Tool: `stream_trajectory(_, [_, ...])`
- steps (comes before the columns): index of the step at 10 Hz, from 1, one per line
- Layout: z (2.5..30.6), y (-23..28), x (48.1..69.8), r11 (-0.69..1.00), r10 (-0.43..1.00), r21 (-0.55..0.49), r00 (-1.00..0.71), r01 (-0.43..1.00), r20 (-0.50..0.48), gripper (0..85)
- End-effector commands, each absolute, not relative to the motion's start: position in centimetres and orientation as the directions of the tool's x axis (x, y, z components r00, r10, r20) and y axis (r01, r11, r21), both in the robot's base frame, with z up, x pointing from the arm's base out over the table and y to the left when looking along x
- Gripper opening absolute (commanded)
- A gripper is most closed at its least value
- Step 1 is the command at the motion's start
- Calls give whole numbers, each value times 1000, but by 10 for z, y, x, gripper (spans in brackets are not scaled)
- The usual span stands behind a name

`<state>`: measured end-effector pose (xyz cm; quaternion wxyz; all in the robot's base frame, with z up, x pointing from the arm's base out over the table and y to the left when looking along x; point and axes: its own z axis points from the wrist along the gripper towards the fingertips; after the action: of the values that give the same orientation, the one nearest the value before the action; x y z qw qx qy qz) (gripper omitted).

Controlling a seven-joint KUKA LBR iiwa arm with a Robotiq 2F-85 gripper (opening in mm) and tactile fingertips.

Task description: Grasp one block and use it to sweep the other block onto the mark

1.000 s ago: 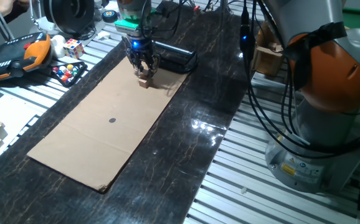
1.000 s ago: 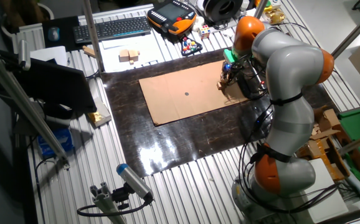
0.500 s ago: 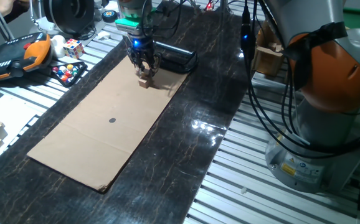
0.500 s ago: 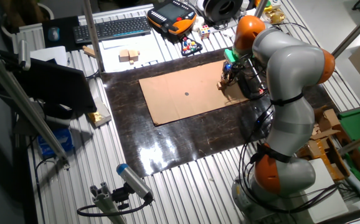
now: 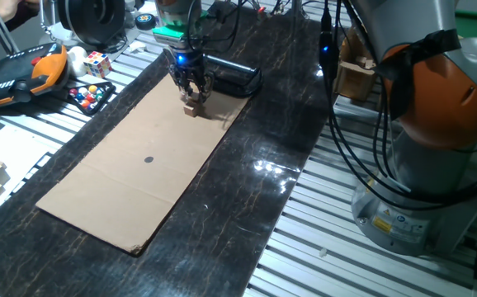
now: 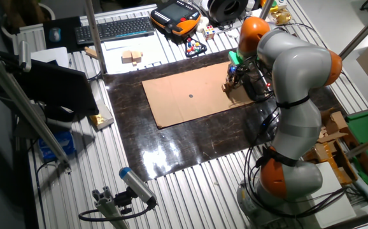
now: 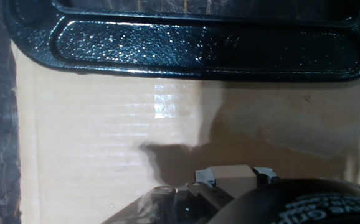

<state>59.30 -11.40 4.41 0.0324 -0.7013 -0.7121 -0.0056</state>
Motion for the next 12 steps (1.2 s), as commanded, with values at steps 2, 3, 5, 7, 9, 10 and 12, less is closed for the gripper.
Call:
stream_trajectory(2, [44, -114, 592, 16, 998, -36, -14, 999, 56, 10])
stream_trajectory(3, [44, -113, 591, 16, 998, -36, -14, 999, 56, 10])
stream_trajectory(5, [44, -111, 590, 17, 998, -36, -14, 999, 57, 10])
stream_trajectory(7, [43, -110, 590, 16, 998, -34, -14, 999, 59, 10])
stream_trajectory(9, [42, -109, 590, 16, 998, -33, -14, 999, 57, 10])
stream_trajectory(10, [41, -107, 590, 16, 998, -33, -14, 999, 57, 10])
stream_trajectory(12, [41, -105, 590, 15, 999, -33, -13, 999, 52, 10])
